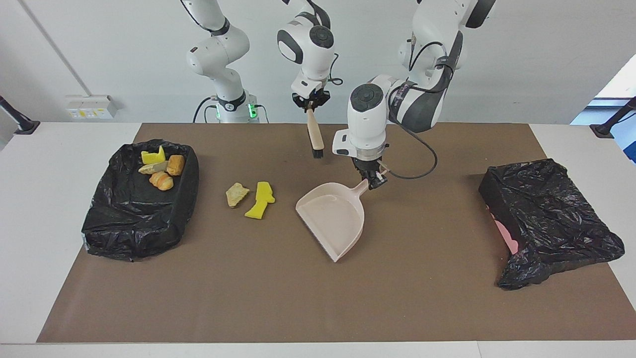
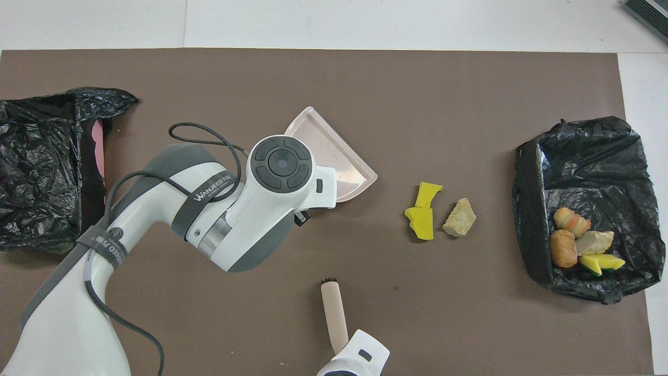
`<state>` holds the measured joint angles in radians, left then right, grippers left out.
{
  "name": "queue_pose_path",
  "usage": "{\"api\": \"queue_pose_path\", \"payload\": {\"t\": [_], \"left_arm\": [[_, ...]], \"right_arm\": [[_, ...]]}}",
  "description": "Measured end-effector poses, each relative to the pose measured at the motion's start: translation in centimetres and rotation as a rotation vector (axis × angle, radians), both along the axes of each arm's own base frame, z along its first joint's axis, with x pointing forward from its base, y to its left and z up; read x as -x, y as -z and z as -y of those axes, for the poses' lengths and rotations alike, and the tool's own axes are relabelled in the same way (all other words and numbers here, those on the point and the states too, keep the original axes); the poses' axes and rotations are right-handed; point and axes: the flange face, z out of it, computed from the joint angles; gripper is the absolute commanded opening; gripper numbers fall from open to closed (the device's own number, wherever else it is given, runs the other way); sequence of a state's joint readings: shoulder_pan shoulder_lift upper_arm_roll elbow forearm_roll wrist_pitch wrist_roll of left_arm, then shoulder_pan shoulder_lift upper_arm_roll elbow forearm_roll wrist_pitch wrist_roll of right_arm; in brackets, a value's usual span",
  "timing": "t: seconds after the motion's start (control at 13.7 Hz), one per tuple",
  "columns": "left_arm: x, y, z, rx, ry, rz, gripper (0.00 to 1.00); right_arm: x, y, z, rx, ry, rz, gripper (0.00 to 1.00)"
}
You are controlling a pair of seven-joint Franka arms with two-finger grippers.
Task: Sweep and dump trash in bin
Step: 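Place the dustpan with the left gripper while the right gripper grasps the brush, then sweep the yellow foam and paper into the dustpan with the right gripper's brush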
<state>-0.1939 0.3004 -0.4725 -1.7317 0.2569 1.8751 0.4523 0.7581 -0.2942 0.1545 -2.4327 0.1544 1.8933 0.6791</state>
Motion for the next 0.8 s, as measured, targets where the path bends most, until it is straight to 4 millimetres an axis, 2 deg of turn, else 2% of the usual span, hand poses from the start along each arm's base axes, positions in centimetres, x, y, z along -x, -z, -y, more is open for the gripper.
{"api": "queue_pose_path", "payload": {"t": [0.15,0.29,0.44,0.51,0.66,0.73,0.8], "left_arm": [[0.2,0.0,-0.1,-0.005,0.14,-0.032,0.0],[0.8,0.4,0.0,-0.018,0.189,-0.056,0.0],[1.7,1.3,0.3,-0.03,0.212,-0.075,0.0],[2.2,1.6,0.5,-0.034,0.219,-0.081,0.0],[2.6,1.8,0.7,-0.036,0.23,-0.083,0.0],[2.8,1.8,0.9,-0.037,0.244,-0.084,0.0],[3.3,1.8,1.2,-0.04,0.257,-0.085,0.0]], "right_arm": [[-1.6,-1.9,3.1,0.026,0.031,0.001,0.0],[-3.3,-3.5,6.4,0.04,0.078,0.002,0.0],[-5.9,-4.4,10.3,0.062,0.146,0.027,0.0],[-7.7,-4.3,12.9,0.082,0.161,0.039,0.0],[-11.7,-3.4,19.4,0.129,0.16,0.061,0.0],[-13.5,-2.8,22.9,0.154,0.152,0.07,0.0],[-14.8,-1.9,25.5,0.169,0.155,0.072,0.0]]}}
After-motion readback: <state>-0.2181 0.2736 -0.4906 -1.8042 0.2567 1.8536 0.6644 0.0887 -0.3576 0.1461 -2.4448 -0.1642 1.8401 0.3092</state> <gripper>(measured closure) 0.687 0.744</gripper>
